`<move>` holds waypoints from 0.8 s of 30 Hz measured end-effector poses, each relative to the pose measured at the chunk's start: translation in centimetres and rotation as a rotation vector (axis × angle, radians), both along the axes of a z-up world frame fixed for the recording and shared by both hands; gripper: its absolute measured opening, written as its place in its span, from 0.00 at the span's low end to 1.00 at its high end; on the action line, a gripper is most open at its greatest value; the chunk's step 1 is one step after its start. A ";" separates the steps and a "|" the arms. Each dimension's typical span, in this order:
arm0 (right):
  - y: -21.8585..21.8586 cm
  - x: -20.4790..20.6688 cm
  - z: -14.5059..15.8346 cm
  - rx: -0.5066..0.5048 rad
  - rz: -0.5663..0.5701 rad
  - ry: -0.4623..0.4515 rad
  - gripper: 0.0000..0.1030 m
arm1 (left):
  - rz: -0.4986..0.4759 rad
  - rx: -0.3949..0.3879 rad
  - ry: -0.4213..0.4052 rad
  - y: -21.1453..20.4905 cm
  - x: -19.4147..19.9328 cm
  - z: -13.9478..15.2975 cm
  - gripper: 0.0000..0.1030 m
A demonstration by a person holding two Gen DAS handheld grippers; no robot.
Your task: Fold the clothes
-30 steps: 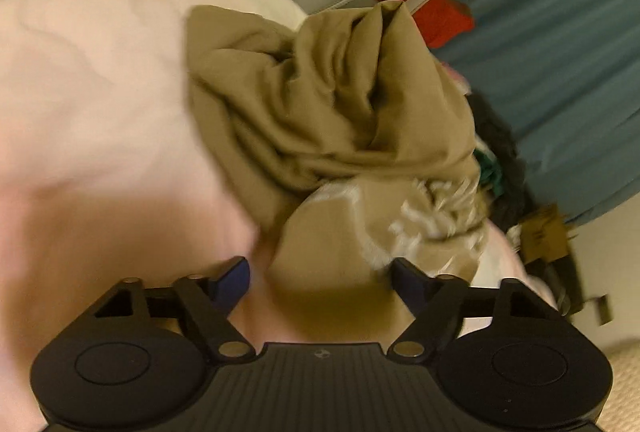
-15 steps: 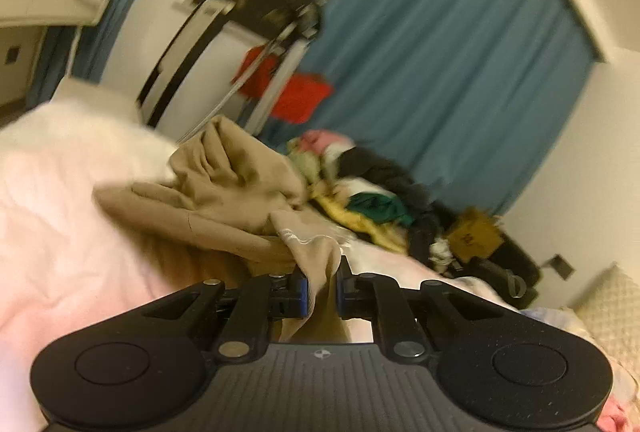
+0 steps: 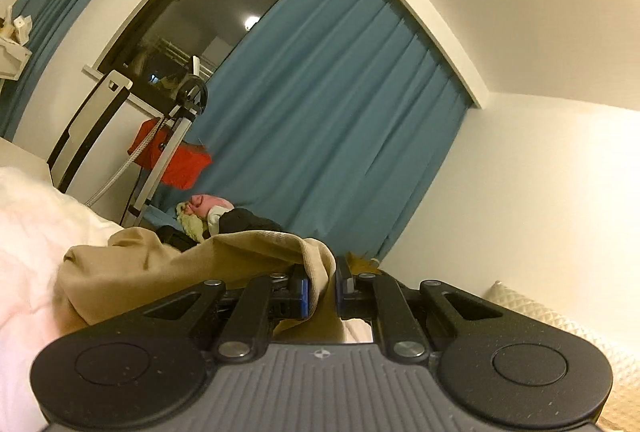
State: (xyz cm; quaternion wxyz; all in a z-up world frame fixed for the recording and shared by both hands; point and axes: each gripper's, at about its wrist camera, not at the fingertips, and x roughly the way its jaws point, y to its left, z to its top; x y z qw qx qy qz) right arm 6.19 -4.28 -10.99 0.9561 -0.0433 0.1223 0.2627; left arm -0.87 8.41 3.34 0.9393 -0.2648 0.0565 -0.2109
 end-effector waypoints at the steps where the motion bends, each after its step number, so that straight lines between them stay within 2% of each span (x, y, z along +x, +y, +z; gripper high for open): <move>1: 0.5 -0.6 0.0 -0.009 0.023 0.002 0.97 | 0.006 -0.001 0.005 0.2 -0.3 -0.1 0.12; 3: 1.4 -1.3 0.1 -0.036 0.045 -0.002 0.86 | 0.036 0.003 0.037 0.8 -0.2 -0.6 0.12; 5: 1.7 -1.1 0.1 -0.054 0.022 0.001 0.48 | 0.080 0.011 0.081 1.7 0.3 -0.9 0.12; 6: 1.4 -0.7 0.2 -0.055 0.000 0.010 0.41 | 0.102 0.011 0.106 2.3 0.8 -1.1 0.13; 7: 1.2 -0.3 0.2 -0.055 -0.023 0.019 0.29 | 0.119 0.006 0.136 3.0 1.4 -1.3 0.13; 10: -1.8 1.0 1.2 0.019 -0.147 0.049 0.26 | 0.130 0.033 0.216 3.4 3.0 -2.2 0.14; 13: -5.0 2.8 1.4 0.119 -0.268 0.127 0.29 | 0.113 0.124 0.277 2.1 5.5 -3.0 0.16; 16: -7.2 4.9 0.3 0.180 -0.344 0.227 0.30 | 0.116 0.189 0.310 1.1 7.9 -3.9 0.20; 18: -7.7 5.9 -0.8 0.179 -0.367 0.285 0.30 | 0.124 0.227 0.327 0.5 9.3 -4.4 0.21; 21: -8.0 6.9 -2.1 0.164 -0.363 0.383 0.30 | 0.135 0.284 0.352 -0.3 11.3 -5.3 0.28; 24: -7.4 7.5 -2.1 0.142 -0.361 0.398 0.31 | 0.146 0.325 0.377 -0.9 13.0 -5.9 0.46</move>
